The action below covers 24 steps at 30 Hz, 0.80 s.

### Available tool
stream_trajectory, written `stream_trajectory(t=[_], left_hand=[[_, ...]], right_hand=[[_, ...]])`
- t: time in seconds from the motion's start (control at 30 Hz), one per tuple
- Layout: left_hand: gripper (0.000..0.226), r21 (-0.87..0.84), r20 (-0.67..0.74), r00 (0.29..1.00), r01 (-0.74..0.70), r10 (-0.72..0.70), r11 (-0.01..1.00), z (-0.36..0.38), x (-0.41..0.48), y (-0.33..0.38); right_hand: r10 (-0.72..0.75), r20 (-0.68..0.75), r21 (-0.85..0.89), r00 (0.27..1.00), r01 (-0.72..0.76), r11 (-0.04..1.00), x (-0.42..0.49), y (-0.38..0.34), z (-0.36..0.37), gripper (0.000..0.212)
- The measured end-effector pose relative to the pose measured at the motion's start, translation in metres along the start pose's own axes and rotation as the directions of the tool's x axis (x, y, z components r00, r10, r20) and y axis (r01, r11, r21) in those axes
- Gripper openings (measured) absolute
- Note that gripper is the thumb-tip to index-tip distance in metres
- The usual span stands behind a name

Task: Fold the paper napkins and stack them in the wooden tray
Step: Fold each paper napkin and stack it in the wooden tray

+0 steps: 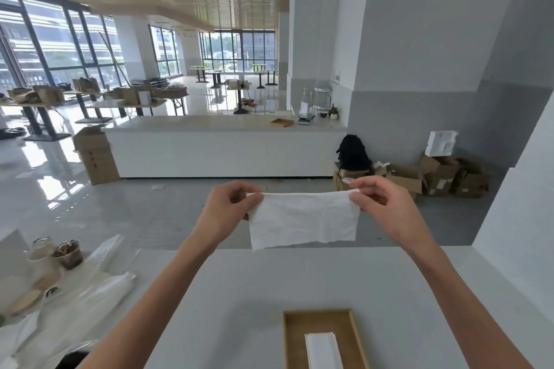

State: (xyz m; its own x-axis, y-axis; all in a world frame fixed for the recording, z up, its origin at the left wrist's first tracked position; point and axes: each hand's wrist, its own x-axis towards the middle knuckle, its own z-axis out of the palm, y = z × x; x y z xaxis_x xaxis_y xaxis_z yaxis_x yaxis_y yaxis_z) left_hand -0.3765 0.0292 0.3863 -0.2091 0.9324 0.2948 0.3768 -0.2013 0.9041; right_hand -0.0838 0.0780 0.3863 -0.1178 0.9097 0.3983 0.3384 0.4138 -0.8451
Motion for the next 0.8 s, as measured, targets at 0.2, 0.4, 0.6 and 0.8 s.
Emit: stream_trajectory(t=[0.2,0.4,0.6,0.8], left_hand=[[0.010,-0.005,-0.020,0.999,0.030,-0.030,1.000,-0.005,-0.005,0.001],[0.003,0.245,-0.111,0.994,0.019,0.008,0.969,0.005,-0.005,-0.006],[0.029,-0.096,0.424,0.905,0.007,0.035,0.995,0.063,-0.035,0.024],[0.015,-0.312,0.330,0.944,0.091,0.018,0.946,0.077,-0.036,0.031]], right_hand=[[-0.020,0.050,-0.087,0.999,0.024,0.996,-0.005,-0.003,0.002,0.008],[-0.153,0.165,-0.263,0.974,0.193,0.945,-0.001,-0.021,0.001,0.003],[-0.213,0.467,-0.274,0.858,0.370,0.888,0.009,-0.064,0.007,0.006],[-0.295,0.274,-0.171,0.915,0.348,0.922,0.006,-0.062,-0.003,0.016]])
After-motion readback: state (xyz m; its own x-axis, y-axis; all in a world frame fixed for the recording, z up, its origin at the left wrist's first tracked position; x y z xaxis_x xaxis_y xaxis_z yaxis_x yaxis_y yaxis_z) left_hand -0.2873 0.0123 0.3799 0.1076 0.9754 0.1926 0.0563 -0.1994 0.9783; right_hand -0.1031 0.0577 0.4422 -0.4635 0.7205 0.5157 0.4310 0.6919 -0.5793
